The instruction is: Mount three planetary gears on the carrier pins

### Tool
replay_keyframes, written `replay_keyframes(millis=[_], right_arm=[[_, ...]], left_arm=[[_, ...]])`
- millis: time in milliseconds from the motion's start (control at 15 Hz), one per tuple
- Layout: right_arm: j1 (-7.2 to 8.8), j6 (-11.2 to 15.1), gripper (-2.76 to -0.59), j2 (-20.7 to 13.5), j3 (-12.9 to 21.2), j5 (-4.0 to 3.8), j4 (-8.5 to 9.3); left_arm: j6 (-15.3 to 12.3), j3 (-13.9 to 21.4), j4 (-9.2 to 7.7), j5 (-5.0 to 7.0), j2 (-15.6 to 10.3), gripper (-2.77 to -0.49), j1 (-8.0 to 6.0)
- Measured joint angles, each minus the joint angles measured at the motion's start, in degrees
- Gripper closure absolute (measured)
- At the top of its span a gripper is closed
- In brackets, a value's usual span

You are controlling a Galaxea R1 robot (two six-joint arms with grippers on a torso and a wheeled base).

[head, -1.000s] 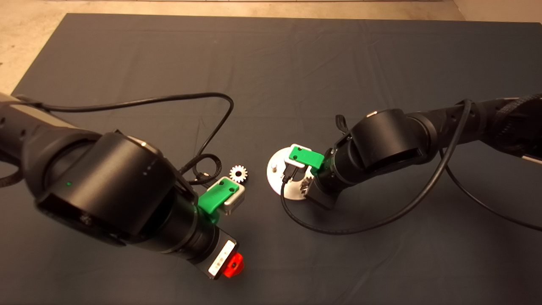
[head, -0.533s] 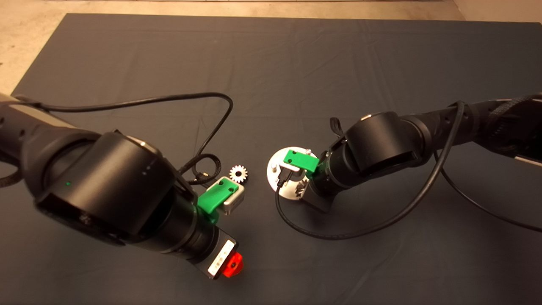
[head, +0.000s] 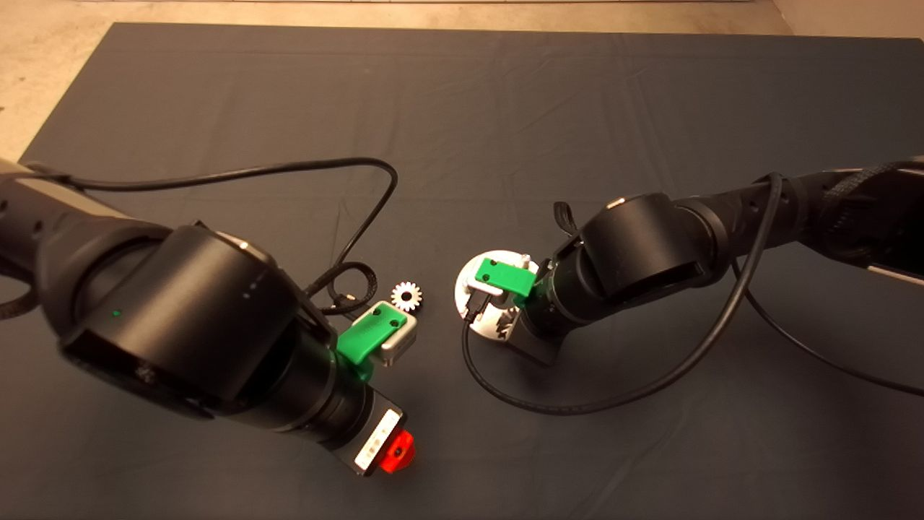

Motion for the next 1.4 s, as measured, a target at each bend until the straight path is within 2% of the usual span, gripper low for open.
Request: replay_keyframes(millis=[733,1400], right_arm=[[0.01,-1.51,-0.99,-3.36,-0.01,-0.06,-0.61],[-0.21,-2.36,-0.99,-3.44,-0.4,0.0,-2.26]], left_arm=[[0.0,0.3,0.0,-0.02,0.0,-2.64,0.0],[0.0,0.33,0.0,-0.02,0.0,-2.64,0.0]])
